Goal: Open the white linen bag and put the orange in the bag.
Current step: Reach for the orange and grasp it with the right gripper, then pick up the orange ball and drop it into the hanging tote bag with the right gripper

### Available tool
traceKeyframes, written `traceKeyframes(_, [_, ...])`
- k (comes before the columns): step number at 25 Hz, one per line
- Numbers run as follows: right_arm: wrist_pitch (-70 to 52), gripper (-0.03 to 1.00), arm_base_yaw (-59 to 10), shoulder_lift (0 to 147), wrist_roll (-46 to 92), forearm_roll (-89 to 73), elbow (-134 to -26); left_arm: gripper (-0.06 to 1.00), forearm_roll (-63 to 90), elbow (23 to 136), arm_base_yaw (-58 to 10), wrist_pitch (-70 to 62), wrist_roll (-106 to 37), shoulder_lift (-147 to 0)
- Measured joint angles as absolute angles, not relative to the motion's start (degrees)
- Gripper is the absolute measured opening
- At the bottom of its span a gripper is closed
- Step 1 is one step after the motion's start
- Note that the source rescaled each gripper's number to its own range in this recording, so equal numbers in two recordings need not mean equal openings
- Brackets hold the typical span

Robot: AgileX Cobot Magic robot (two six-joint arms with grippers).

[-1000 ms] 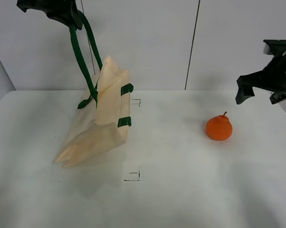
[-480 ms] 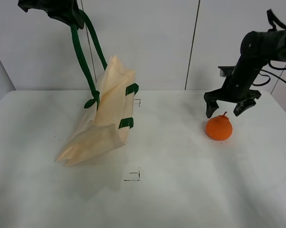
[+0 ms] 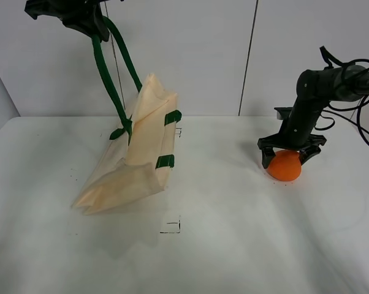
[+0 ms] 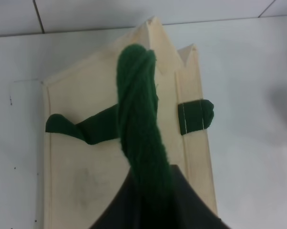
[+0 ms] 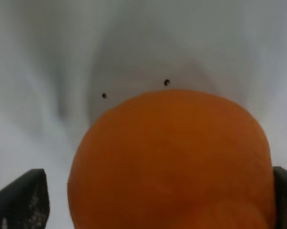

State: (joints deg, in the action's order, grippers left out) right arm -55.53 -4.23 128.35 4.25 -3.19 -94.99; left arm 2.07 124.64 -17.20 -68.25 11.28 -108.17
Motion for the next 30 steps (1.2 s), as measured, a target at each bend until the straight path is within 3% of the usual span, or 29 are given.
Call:
traceKeyframes(3, [-55.39,0.94,-4.23,128.35,3.25,-2.85,-95.01,0.0,2.07,124.64,-17.2,-68.25,11.28,-108.17])
traceKeyframes(5, [-55.39,0.84,-4.23,128.35,2.84,-2.84,-95.01,0.0,2.07,124.64,-17.2,-68.25,11.21,-108.17])
traceKeyframes(7, [-55.39,0.58,-4.23,128.35,2.72,-2.79,-95.01,0.0,2.07,124.64,-17.2,-68.25,11.13,-108.17])
traceKeyframes(9, [-55.39,0.15,-4.23,128.25,2.66,-2.79,-95.06,0.0,2.07,124.64,-17.2,-68.25,11.13,-108.17])
traceKeyframes(10, [-55.46,0.04,-4.23,127.99,2.66,-2.79,-95.13,0.0,2.07,124.64,-17.2,-68.25,10.85,-108.17])
traceKeyframes(11, [-55.46,0.0,-4.23,127.66,2.66,-2.79,-95.32,0.0,2.07,124.64,-17.2,-68.25,10.57,-108.17])
traceKeyframes(22, [-64.22,0.0,-5.13,119.57,3.48,-15.0,-112.16,0.0,2.07,124.64,-17.2,-68.25,9.74,-108.17])
traceKeyframes(30, [-62.52,0.0,-15.23,119.39,4.64,-25.03,-118.34,0.0,2.07,124.64,-17.2,-68.25,9.66,-108.17])
